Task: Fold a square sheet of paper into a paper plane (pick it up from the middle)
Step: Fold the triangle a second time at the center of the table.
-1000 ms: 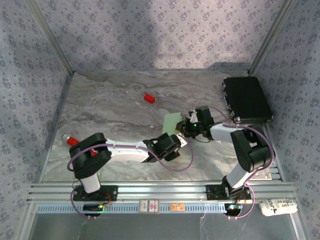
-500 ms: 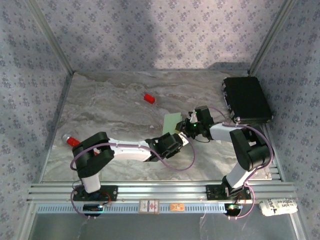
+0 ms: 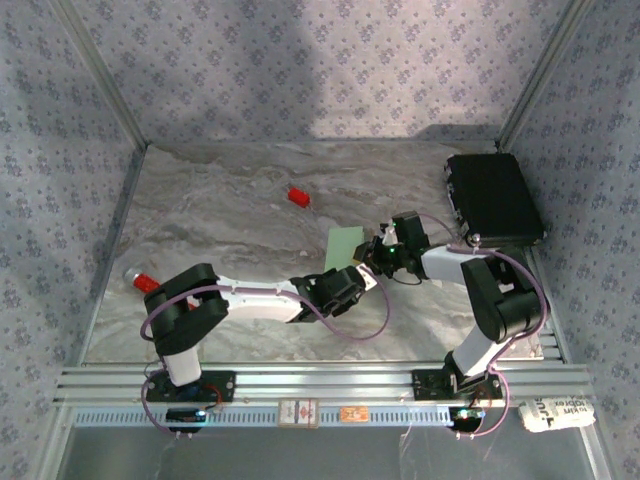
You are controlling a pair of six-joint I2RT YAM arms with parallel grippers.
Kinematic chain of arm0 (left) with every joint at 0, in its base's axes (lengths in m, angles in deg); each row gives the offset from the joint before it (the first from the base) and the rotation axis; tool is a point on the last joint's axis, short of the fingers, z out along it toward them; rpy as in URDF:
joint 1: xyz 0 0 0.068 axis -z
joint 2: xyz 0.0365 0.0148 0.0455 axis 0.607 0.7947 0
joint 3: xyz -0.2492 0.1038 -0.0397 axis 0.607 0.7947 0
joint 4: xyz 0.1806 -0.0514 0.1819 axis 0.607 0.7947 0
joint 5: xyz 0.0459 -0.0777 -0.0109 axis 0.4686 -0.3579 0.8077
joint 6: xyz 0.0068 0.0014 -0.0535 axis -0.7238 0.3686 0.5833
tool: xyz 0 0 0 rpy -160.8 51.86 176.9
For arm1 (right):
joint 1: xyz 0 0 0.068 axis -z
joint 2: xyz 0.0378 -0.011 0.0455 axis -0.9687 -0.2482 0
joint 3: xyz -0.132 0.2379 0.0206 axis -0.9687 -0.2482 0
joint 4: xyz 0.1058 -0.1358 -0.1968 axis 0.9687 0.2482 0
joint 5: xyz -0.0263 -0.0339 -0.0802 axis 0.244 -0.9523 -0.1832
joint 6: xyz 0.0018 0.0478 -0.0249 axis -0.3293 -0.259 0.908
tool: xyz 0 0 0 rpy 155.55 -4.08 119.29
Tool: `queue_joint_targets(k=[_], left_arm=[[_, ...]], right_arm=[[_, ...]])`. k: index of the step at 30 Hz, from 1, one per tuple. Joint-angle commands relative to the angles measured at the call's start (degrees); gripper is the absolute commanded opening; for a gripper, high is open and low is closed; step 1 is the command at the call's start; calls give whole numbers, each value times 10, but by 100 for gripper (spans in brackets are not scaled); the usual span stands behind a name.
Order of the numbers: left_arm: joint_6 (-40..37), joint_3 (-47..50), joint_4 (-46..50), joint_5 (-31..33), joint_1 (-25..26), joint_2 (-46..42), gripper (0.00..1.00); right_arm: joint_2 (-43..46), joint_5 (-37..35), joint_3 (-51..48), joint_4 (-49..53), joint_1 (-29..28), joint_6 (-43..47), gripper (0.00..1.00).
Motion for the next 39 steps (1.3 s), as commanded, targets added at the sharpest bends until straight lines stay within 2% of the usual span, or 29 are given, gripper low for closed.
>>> queue_joint_targets(k=[1, 3, 9, 15, 20, 24, 28, 39], left_arm=[[37, -21, 29, -61, -21, -29, 3], [65, -23, 38, -107, -35, -38, 0], [146, -38, 67, -215, -62, -45, 0], [257, -49, 79, -279, -75, -35, 0], [336, -42, 49, -332, -80, -30, 0], [386, -31, 9, -357, -80, -25, 0], [416, -25, -8, -356, -85, -19, 0], [445, 15, -30, -370, -114, -22, 1]], right_arm=[[31, -27, -2, 48, 9, 21, 22], [49, -49, -9, 69, 13, 26, 23], [113, -79, -37, 116, 48, 43, 28], [159, -77, -56, 153, 73, 63, 31], [176, -60, -67, 158, 73, 72, 30], [184, -57, -77, 156, 67, 72, 27], [191, -74, -87, 164, 59, 65, 23], [203, -105, -122, 133, -3, 23, 11]])
